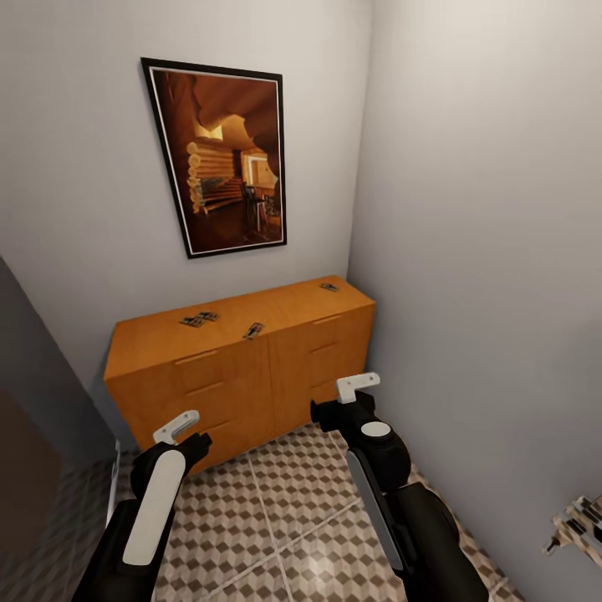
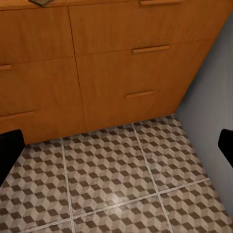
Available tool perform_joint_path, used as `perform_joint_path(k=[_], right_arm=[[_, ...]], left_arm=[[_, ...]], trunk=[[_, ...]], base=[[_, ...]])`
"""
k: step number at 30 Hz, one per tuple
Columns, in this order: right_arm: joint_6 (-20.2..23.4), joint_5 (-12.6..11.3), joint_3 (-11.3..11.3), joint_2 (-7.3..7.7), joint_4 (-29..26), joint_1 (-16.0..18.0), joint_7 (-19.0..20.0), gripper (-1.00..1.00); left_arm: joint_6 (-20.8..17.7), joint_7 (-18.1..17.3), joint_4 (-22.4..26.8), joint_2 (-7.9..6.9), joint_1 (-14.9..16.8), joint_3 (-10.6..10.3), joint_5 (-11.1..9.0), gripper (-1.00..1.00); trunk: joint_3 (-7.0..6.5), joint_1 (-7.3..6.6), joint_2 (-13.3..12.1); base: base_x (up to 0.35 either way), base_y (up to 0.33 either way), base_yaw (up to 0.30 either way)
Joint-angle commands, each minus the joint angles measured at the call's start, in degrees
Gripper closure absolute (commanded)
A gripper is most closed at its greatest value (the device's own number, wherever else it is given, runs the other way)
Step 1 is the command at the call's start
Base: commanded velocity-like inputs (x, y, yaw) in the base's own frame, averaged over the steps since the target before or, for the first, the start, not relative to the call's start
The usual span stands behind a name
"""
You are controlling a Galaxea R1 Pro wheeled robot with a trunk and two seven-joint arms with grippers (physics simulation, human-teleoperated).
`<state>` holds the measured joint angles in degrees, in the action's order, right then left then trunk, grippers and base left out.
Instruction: Take the four mousetraps from the cabinet in the bathroom and place them on the bathroom floor. Make sure all four end up on the same floor surface, and ensure that at least two of them are either under or directly next to the same bathroom sink.
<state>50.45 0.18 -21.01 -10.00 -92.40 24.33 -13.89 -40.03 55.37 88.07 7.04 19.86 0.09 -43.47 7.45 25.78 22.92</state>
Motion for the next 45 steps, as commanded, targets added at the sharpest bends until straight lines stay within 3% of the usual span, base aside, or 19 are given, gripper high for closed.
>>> perform_joint_path(k=[1,45], right_arm=[[0.0,0.0,0.0,0.0,-0.01,-0.01,0.0,-1.0],[-0.08,-0.01,0.02,0.0,-0.06,-0.07,0.45,-1.0]], left_arm=[[0.01,0.0,0.0,-0.04,0.0,0.0,-0.01,-1.0],[0.04,0.13,0.06,-0.19,-0.07,0.0,0.0,-1.0]], trunk=[[-0.1,0.0,-0.01],[-4.24,0.0,-0.01]], base=[[0.0,0.0,0.0],[0.0,0.0,0.0]])
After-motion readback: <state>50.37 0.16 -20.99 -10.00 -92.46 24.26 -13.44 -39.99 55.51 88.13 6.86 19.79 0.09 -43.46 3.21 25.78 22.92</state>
